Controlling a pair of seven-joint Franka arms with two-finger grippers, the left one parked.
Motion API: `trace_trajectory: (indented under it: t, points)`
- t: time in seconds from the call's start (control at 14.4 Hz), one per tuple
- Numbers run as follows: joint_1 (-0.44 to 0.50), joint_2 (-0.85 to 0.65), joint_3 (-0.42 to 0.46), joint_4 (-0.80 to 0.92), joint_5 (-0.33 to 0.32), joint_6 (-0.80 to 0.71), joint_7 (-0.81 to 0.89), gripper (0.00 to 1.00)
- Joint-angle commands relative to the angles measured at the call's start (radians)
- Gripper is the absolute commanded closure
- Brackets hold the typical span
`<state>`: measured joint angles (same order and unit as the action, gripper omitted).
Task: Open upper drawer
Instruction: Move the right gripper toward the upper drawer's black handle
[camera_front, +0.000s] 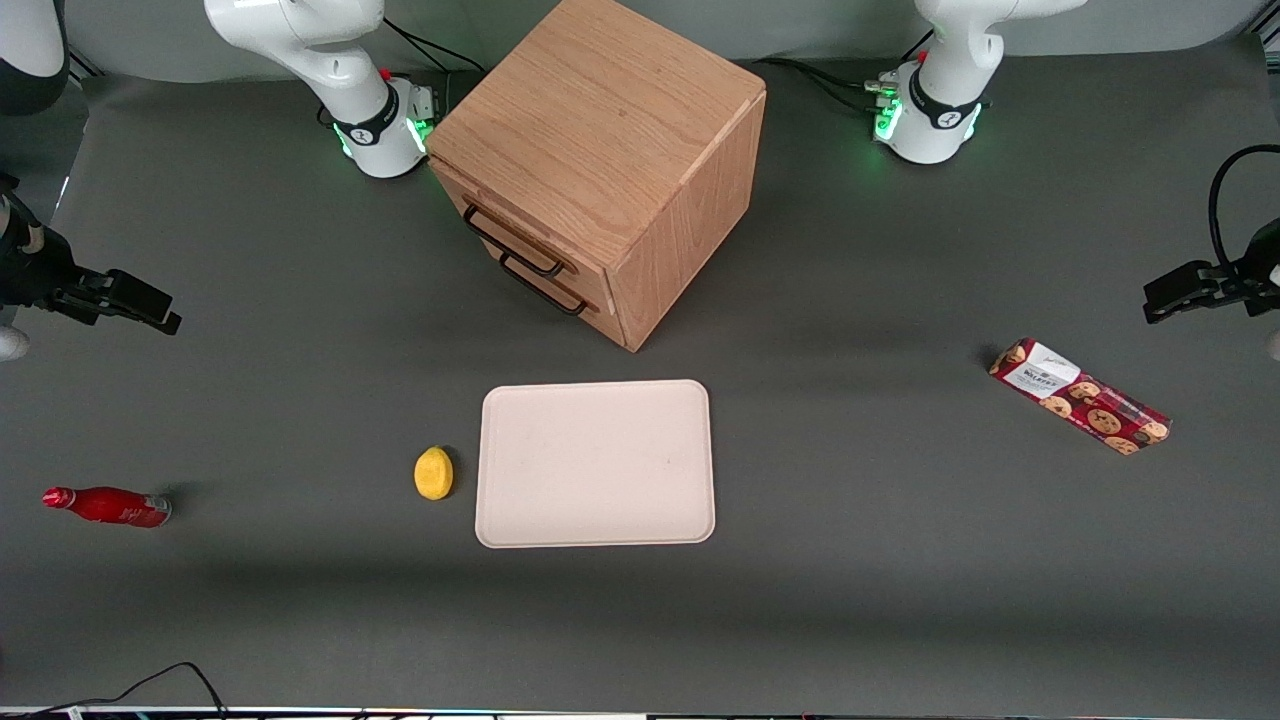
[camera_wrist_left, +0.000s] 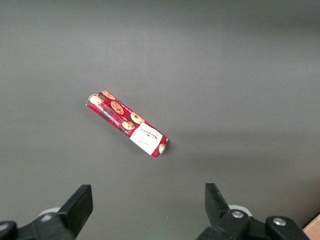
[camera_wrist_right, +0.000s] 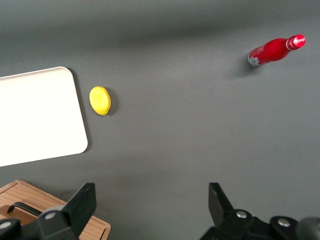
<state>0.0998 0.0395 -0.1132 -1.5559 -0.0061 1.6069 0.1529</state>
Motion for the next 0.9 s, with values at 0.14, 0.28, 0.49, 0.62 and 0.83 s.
trace_trajectory:
  t: [0.14,0.28,0.49,0.62,0.83]
  points:
    - [0.014,0.010,-0.002,0.020,-0.008,-0.019,0.023,0.00]
    - [0.015,0.005,0.001,0.019,-0.008,-0.019,0.025,0.00]
    - [0.015,-0.003,0.027,0.005,-0.006,-0.019,0.037,0.00]
    - [0.017,-0.003,0.044,0.000,0.017,-0.019,0.054,0.00]
    - [0.020,-0.003,0.117,-0.024,0.022,-0.019,0.054,0.00]
